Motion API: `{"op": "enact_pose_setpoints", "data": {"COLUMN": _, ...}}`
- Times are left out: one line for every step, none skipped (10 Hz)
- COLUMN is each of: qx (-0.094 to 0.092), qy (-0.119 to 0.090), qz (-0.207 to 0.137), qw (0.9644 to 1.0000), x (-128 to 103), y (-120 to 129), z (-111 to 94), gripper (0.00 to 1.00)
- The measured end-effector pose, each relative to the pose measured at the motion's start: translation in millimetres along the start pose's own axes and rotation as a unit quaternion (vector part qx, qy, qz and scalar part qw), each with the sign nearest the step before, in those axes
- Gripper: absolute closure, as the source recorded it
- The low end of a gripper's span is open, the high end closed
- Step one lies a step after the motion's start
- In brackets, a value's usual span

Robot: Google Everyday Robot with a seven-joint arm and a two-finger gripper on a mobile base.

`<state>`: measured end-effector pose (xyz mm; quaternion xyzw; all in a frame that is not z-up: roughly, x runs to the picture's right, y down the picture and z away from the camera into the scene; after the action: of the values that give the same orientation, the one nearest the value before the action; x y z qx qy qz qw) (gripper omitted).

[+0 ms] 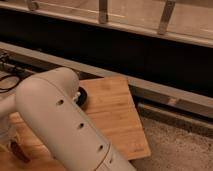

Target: Drag the pepper across the table

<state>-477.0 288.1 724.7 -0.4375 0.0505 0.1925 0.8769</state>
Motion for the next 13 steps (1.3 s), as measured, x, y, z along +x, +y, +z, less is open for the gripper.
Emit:
{"op": "enact_pose_setpoints", "data": {"qx": -0.001, "qy": -0.001, "qz": -0.008, "qw": 1.0, "x": -2, "y": 5, "z": -1, "gripper": 0.98}}
{"op": "enact_pose_setpoints", "data": {"qx": -0.001, "qy": -0.001, "qz": -0.015, "qw": 0.9999, "x": -4, "y": 8, "z": -1, "gripper": 0.98}}
{"op": "enact_pose_setpoints", "data": {"qx": -0.001, "qy": -0.002, "qz": -0.021, "qw": 0.9998, "x": -5, "y": 10, "z": -2, "gripper": 0.98}}
{"op": "enact_pose_setpoints", "data": {"qx": -0.001, "qy": -0.003, "qz": -0.024, "qw": 0.9997, "x": -6, "y": 10, "z": -3, "gripper": 0.98}}
{"op": "enact_pose_setpoints", "data": {"qx": -0.002, "qy": -0.003, "qz": -0.031, "qw": 0.9995, "x": -7, "y": 14, "z": -4, "gripper": 0.98}}
{"op": "enact_pose_setpoints", "data": {"qx": -0.003, "qy": -0.003, "qz": -0.037, "qw": 0.9993, "x": -9, "y": 19, "z": -4, "gripper": 0.98}}
{"op": "enact_pose_setpoints", "data": {"qx": -0.004, "qy": -0.002, "qz": -0.043, "qw": 0.9991, "x": -11, "y": 23, "z": -5, "gripper": 0.98}}
{"op": "enact_pose_setpoints", "data": {"qx": -0.005, "qy": -0.001, "qz": -0.049, "qw": 0.9988, "x": -12, "y": 28, "z": -5, "gripper": 0.98}}
{"op": "enact_pose_setpoints", "data": {"qx": -0.005, "qy": -0.001, "qz": -0.053, "qw": 0.9986, "x": -13, "y": 30, "z": -6, "gripper": 0.98}}
{"op": "enact_pose_setpoints", "data": {"qx": -0.006, "qy": -0.001, "qz": -0.057, "qw": 0.9984, "x": -14, "y": 31, "z": -7, "gripper": 0.98}}
{"op": "enact_pose_setpoints", "data": {"qx": -0.006, "qy": -0.001, "qz": -0.06, "qw": 0.9982, "x": -14, "y": 33, "z": -8, "gripper": 0.98}}
{"op": "enact_pose_setpoints", "data": {"qx": -0.007, "qy": -0.001, "qz": -0.065, "qw": 0.9979, "x": -15, "y": 36, "z": -8, "gripper": 0.98}}
{"op": "enact_pose_setpoints", "data": {"qx": -0.008, "qy": -0.002, "qz": -0.068, "qw": 0.9976, "x": -15, "y": 38, "z": -9, "gripper": 0.98}}
